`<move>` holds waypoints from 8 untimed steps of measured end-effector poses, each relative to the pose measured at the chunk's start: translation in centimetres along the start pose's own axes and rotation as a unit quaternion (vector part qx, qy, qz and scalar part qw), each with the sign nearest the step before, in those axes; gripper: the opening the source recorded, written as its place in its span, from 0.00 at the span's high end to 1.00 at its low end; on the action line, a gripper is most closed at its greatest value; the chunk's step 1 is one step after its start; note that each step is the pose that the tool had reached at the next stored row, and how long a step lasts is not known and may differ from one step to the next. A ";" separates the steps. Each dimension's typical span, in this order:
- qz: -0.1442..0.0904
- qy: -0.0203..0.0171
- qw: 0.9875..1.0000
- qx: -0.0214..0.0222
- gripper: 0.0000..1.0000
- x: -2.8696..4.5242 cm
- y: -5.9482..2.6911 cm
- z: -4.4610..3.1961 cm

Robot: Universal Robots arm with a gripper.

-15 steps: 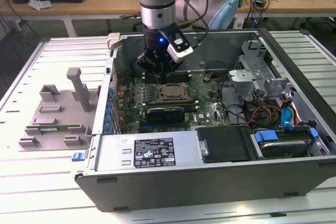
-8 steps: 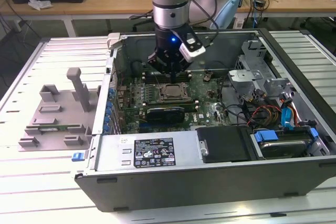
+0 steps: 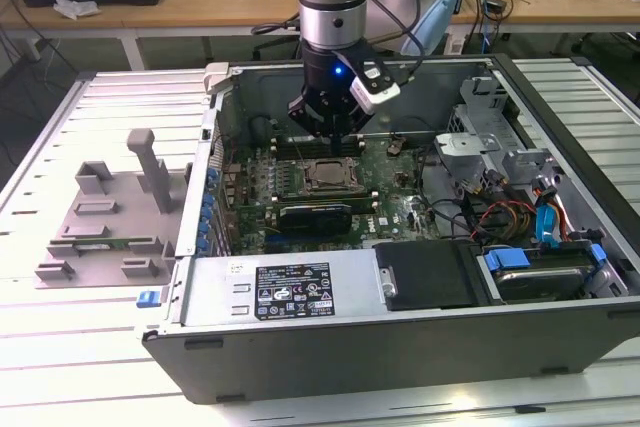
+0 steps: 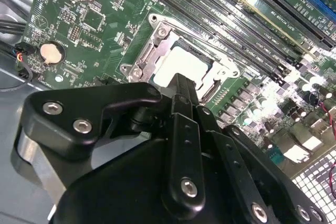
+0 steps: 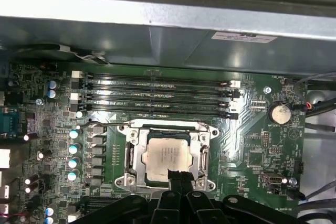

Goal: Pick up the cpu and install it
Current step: 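Close the cpu cover, then install the first cpu locking lever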

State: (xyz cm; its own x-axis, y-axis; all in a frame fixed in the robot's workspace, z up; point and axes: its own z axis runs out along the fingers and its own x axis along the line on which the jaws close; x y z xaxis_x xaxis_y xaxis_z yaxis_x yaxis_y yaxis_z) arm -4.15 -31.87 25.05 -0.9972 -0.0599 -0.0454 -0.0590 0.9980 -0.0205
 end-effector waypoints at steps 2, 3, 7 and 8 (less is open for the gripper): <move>0.000 0.000 1.000 0.000 0.89 0.00 -0.01 -0.14; 0.000 0.000 1.000 0.000 0.89 0.00 -0.01 -0.14; 0.000 0.000 1.000 0.000 0.89 -0.01 -0.01 -0.17; 0.000 0.000 1.000 0.000 0.89 0.00 -0.01 -0.18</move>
State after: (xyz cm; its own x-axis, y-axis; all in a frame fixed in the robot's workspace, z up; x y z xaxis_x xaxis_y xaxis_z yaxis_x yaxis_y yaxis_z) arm -4.15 -31.87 25.22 -0.9972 -0.0599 -0.0452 -0.0591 0.9980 -0.0207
